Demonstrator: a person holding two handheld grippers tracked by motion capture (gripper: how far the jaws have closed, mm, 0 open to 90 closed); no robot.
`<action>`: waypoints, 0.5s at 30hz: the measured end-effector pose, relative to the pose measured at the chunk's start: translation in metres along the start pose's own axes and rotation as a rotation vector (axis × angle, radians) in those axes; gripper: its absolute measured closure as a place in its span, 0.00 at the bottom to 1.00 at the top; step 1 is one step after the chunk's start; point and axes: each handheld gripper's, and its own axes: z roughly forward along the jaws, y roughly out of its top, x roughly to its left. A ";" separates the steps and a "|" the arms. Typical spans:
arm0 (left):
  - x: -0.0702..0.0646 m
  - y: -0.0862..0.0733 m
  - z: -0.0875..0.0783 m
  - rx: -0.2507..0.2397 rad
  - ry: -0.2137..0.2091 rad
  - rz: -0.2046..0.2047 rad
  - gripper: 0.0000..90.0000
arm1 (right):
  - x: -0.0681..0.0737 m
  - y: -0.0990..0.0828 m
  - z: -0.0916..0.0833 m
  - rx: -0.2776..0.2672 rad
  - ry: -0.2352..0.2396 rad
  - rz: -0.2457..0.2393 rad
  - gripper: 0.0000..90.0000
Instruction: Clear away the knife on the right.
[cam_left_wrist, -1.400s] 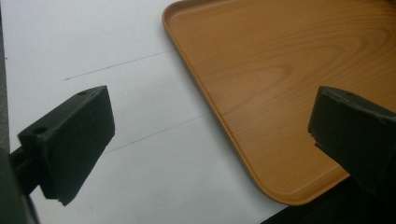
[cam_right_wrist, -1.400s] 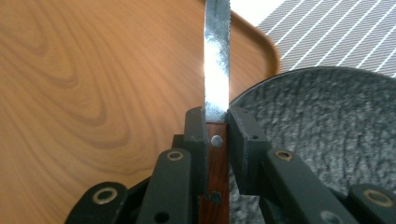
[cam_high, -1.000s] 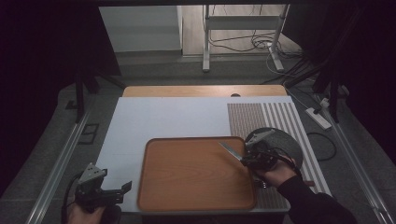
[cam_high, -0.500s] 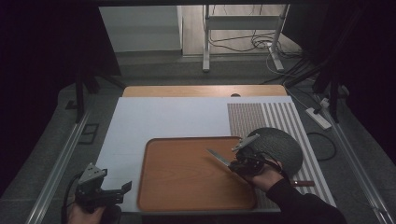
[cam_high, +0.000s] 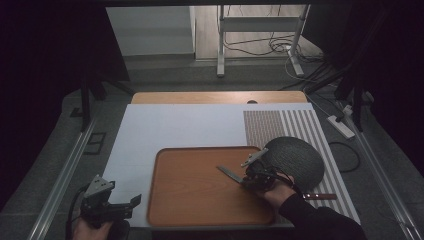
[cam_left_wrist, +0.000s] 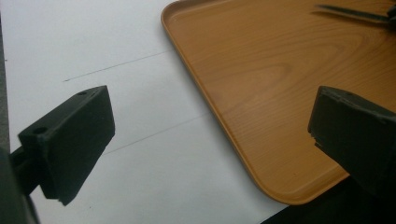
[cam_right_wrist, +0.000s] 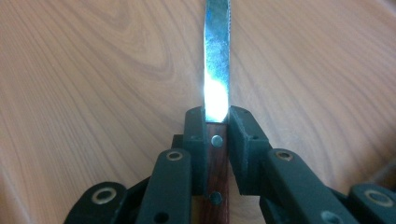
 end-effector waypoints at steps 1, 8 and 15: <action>0.000 0.000 0.000 0.000 0.000 0.000 0.01 | 0.000 -0.001 0.001 0.007 0.006 -0.002 0.85; 0.000 0.000 0.000 0.002 0.001 0.001 0.01 | -0.005 0.005 -0.013 -0.059 -0.008 0.003 0.80; 0.000 0.000 0.001 0.003 0.002 0.002 0.02 | 0.003 0.013 -0.009 -0.038 0.042 -0.086 0.99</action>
